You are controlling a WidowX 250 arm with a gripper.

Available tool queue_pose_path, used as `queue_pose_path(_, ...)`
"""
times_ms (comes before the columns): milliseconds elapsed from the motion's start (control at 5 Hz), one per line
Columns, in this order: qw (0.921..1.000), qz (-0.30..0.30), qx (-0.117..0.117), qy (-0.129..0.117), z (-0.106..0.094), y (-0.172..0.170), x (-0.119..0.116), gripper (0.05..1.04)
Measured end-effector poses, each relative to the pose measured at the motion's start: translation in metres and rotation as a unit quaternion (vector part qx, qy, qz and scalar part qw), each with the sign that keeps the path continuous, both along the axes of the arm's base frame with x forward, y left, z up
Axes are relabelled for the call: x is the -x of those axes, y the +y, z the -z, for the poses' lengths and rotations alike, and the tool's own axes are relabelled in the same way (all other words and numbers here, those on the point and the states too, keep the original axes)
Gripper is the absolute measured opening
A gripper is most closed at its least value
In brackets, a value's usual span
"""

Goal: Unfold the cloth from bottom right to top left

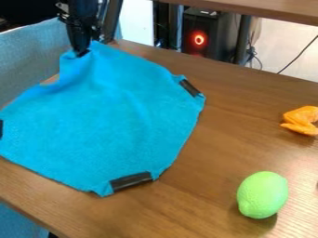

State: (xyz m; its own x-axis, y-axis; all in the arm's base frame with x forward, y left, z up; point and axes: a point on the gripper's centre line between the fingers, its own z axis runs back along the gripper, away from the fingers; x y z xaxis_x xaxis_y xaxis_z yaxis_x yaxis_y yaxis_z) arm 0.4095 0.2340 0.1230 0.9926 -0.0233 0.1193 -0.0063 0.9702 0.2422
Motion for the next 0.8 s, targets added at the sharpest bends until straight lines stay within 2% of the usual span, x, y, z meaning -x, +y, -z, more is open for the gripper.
queue_pose_path(200, 0.9999, -0.002, -0.013, 0.007, 0.002, 0.004, 0.002, 0.487)
queue_pose_path(400, 0.9998, 0.005, -0.014, 0.012, 0.002, 0.004, 0.003, 0.767)
queue_pose_path(600, 0.9997, 0.019, -0.016, 0.006, -0.016, -0.003, 0.012, 0.99)
queue_pose_path(800, 0.9981, 0.056, -0.017, 0.018, -0.041, -0.027, 0.034, 0.999)
